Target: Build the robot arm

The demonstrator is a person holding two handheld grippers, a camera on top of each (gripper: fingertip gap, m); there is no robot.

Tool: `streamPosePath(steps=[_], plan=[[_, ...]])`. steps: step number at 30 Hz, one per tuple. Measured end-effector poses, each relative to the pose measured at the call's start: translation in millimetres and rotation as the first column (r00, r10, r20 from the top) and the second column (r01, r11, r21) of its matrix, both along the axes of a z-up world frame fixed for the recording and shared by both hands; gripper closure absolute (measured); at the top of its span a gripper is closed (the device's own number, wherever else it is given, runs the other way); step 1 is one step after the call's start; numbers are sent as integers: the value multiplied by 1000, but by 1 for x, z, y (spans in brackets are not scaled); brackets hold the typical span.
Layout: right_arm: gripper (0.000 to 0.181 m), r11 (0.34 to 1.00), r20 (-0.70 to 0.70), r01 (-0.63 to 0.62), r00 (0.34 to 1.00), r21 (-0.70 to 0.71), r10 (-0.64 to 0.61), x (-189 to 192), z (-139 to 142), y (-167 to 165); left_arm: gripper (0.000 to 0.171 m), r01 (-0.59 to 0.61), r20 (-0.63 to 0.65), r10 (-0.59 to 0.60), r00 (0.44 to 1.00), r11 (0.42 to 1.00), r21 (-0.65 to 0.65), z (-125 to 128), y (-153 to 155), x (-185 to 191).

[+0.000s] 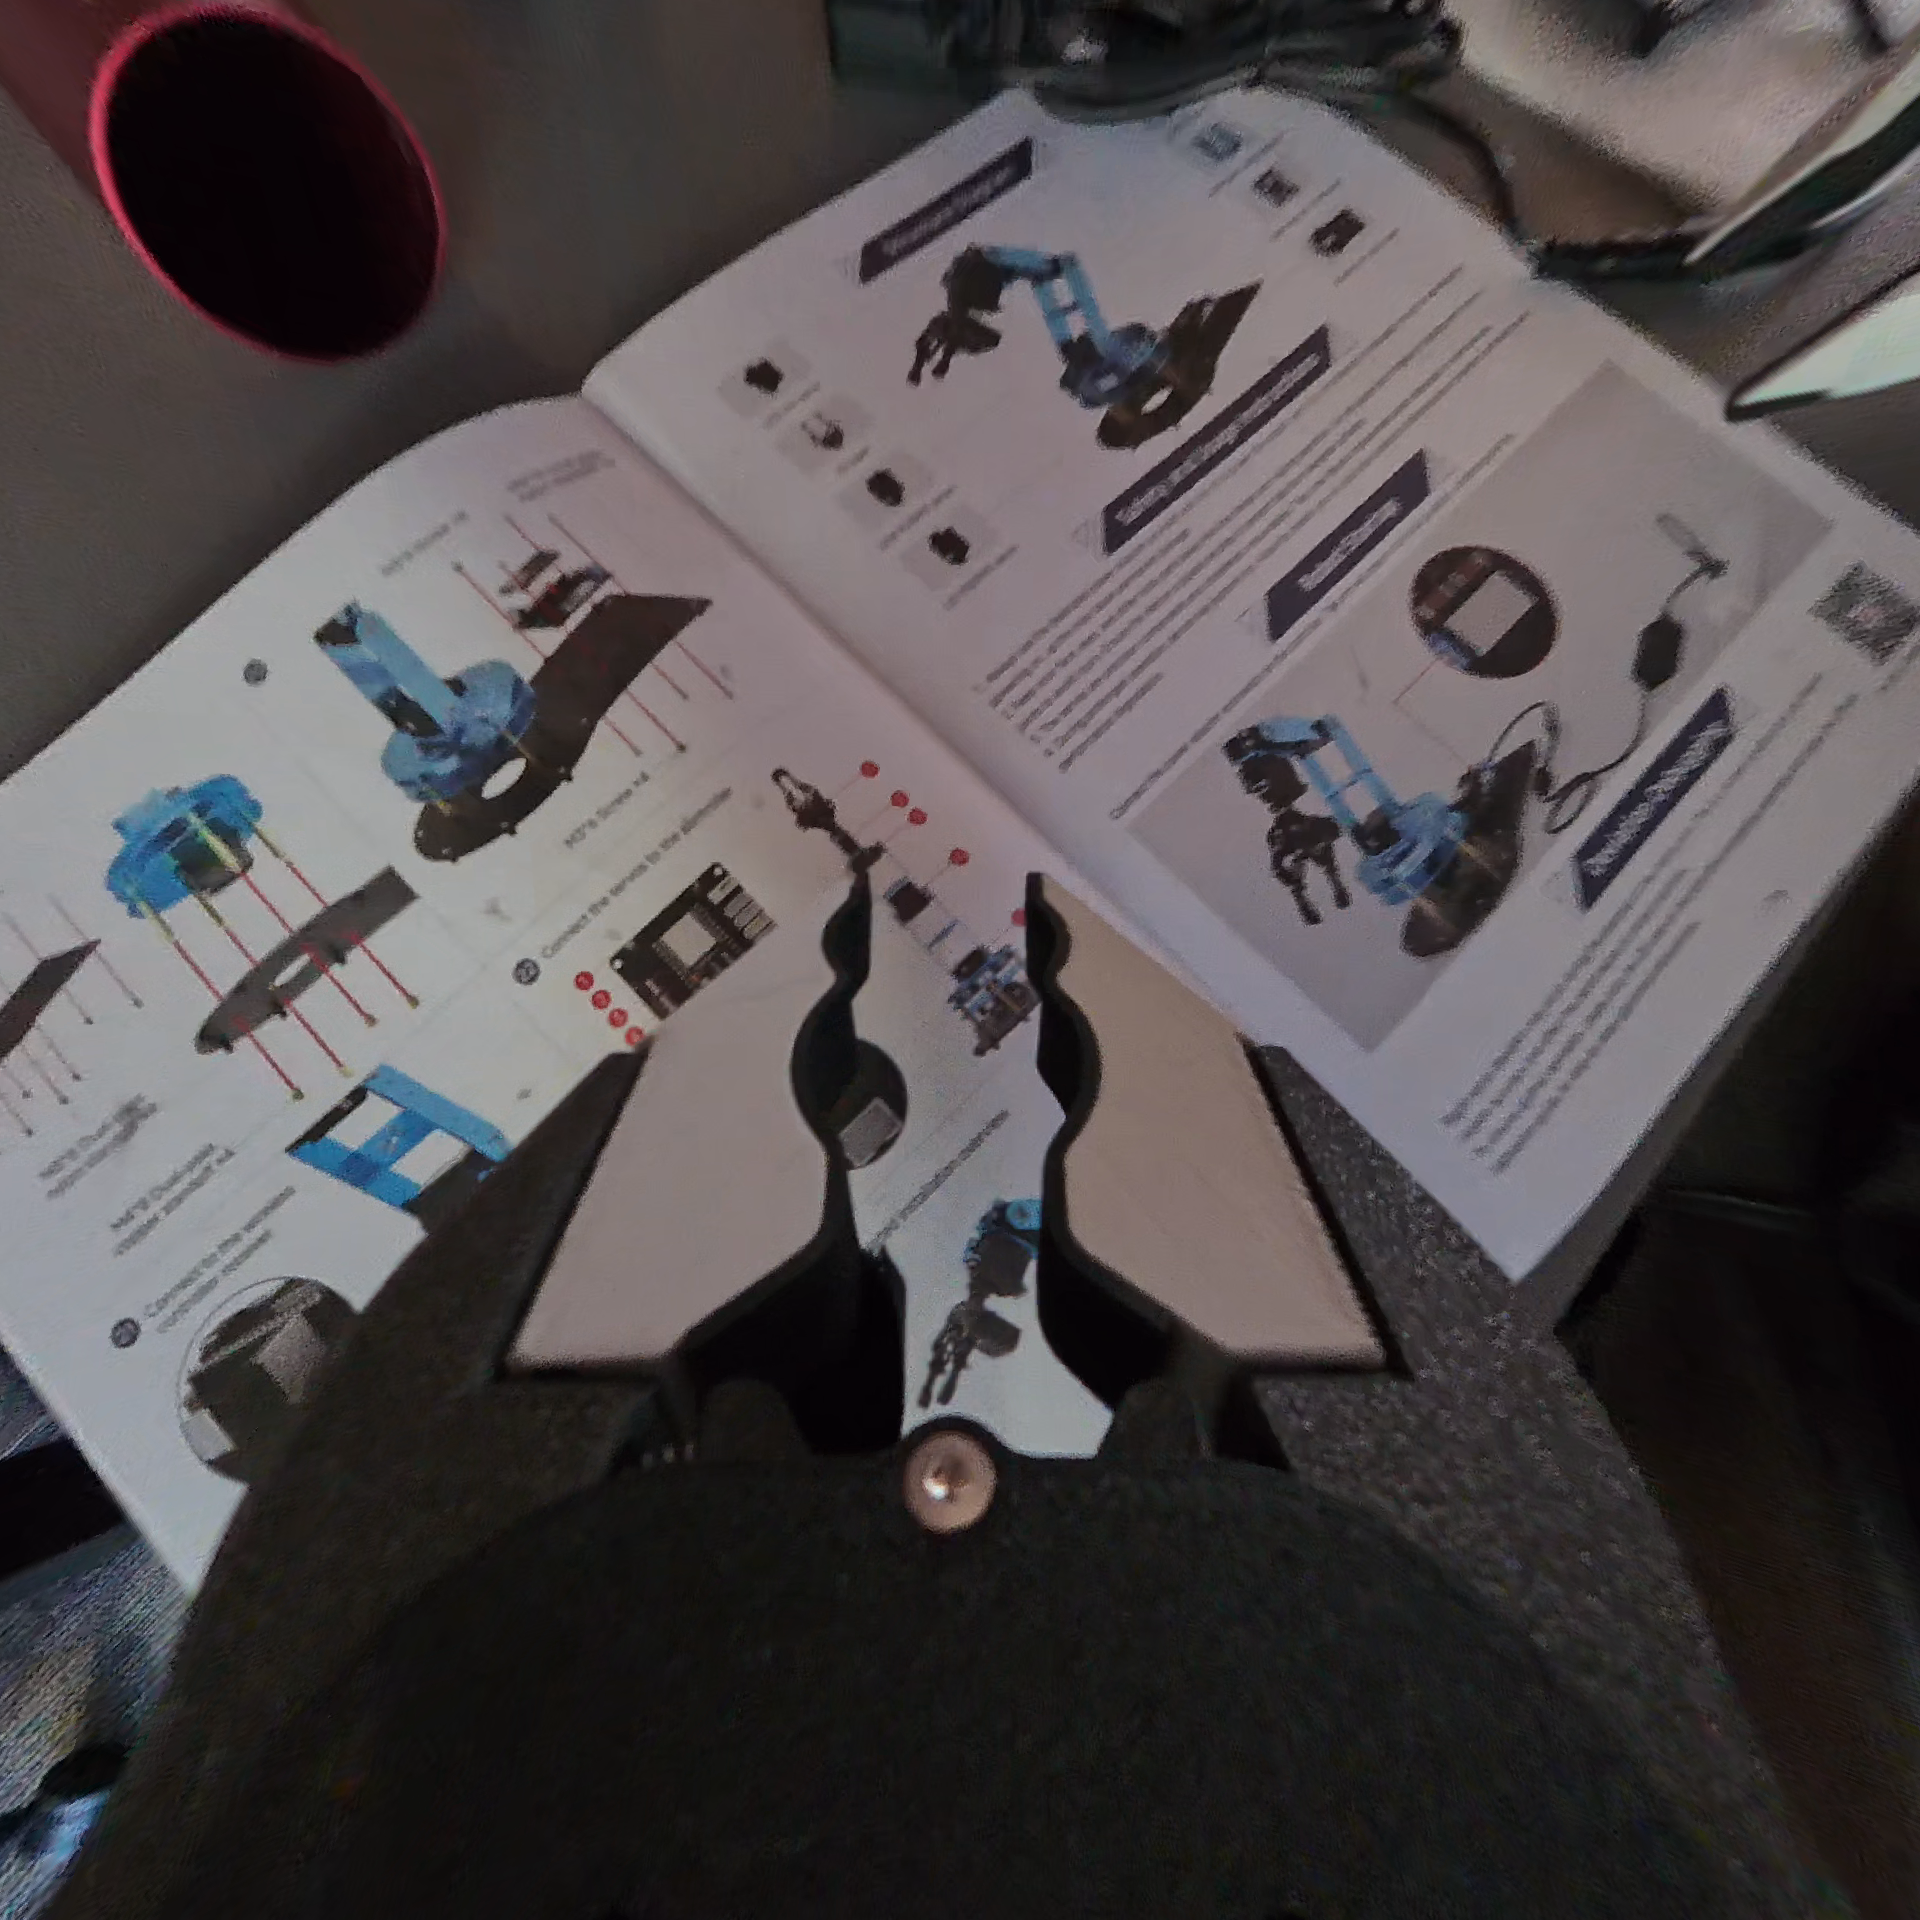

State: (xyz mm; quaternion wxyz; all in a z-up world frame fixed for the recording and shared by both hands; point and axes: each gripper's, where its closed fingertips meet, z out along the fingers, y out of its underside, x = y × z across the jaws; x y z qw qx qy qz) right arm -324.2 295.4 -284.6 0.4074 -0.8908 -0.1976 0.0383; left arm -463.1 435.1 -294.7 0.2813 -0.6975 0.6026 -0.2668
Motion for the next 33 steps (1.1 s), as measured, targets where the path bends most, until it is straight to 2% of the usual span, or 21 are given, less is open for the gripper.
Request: streamPosePath(steps=[3, 5, 7, 9, 12, 16, 19, 22, 24, 26, 30, 33], plan=[[157, 999, -55, -30, 998, -39, 28, -13, -13, 10, 144, -24, -31, 25, 999, 999, 32, -17, 0, -7], [161, 998, -71, -22, 997, -65, 17, -13, -18, 16, 156, -54, 1, 54, 999, 998, 30, -17, -5, -12], [165, 997, -24, 19, 999, -71, -21, -1, -22, 23, 171, -87, -6, 87, 996, 994, 61, -18, -8, -25], [172, 995, 41, 68, 997, -78, -65, 13, -26, 30, 171, -136, -11, 138, 990, 985, 108, -18, -6, -42], [172, 994, 15, 67, 998, -82, -66, 12, -27, 40, 171, -160, 10, 159, 987, 986, 54, -18, -16, -56], [173, 990, 85, 128, 989, -61, -123, 27, -26, 54, 171, -185, 10, 185, 983, 983, 9, -17, -29, -54], [177, 990, 75, 124, 990, -63, -119, 28, -26, 59, 167, -218, -1, 218, 976, 976, 23, -15, -28, -53], [174, 997, 26, 82, 996, 1, -82, 20, -6, 51, 154, -294, 79, 293, 953, 956, -1, 9, -34, -58], [171, 999, -61, 12, 998, 43, -9, 4, 13, 35, 151, -311, 218, 316, 923, 949, -59, 37, -58, -60], [168, 997, -189, -50, 980, 67, 62, -14, 29, 12, 149, -325, 352, 351, 868, 936, -132, 54, -88, -65], [166, 992, -415, -90, 902, 87, 118, -45, 32, -38, 147, -388, 496, 466, 733, 885, -257, 44, -138, -75], [168, 981, -522, -63, 839, 185, 152, -63, 33, -63, 147, -476, 576, 488, 656, 860, -185, 28, -159, -87]])
